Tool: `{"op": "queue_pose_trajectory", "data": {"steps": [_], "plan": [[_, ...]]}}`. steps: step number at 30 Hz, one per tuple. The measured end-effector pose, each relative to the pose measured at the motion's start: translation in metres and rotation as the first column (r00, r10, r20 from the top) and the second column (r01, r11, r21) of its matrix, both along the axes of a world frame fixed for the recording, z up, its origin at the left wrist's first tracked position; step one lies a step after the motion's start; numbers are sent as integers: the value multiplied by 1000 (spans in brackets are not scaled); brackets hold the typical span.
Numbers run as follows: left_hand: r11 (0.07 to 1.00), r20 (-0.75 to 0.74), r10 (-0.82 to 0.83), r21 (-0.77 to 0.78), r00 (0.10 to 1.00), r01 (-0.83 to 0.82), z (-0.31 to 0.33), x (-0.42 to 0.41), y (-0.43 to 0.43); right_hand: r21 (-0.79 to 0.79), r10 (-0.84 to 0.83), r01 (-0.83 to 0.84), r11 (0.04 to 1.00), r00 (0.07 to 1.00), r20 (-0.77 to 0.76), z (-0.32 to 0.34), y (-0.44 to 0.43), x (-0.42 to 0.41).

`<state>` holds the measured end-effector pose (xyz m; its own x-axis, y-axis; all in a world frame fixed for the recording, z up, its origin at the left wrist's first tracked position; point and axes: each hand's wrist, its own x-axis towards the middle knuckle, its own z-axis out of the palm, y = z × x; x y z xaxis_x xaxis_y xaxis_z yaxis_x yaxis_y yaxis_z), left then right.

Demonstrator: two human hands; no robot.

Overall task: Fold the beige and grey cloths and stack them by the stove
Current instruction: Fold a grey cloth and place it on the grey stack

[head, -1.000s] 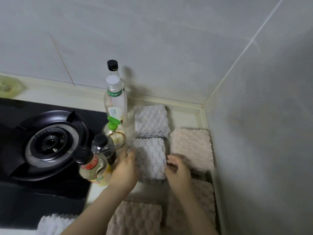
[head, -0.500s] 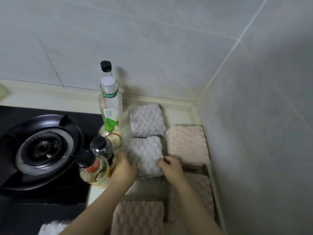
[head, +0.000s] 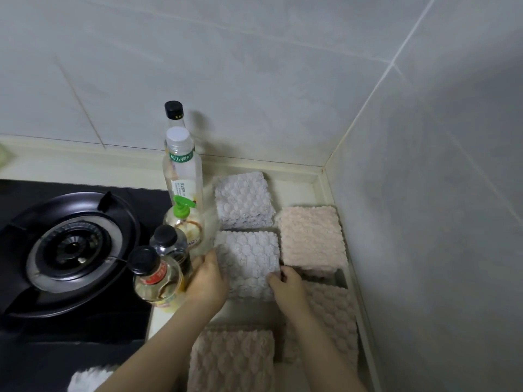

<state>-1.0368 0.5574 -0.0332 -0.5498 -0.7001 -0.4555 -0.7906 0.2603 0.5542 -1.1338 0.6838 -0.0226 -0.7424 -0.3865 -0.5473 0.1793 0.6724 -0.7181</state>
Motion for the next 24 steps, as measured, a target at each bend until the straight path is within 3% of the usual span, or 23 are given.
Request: {"op": "queue_pose_trajectory", "data": {"steps": [5, 9, 11, 18, 24], "plan": [[995, -32, -18, -103, 999, 15, 2, -2, 1, 138, 116, -83, 987, 962, -249, 25, 11, -4], [987, -163, -83, -147, 983, 59, 13, -15, -1, 169, 116, -33, 985, 854, -508, 38, 26, -26], [979, -188, -129, -179, 974, 95, 18, -25, -1, 261, 174, -19, 965, 793, -584, 37, 32, -39], [944, -182, -204, -295, 962, 145, 22, -68, -12, 465, 436, -189, 865, 742, -510, 21, 35, -63], [911, 20, -235, -346, 972, 227, 17, -110, -32, 508, 498, -216, 834, 691, -523, -13, 25, -79]]}}
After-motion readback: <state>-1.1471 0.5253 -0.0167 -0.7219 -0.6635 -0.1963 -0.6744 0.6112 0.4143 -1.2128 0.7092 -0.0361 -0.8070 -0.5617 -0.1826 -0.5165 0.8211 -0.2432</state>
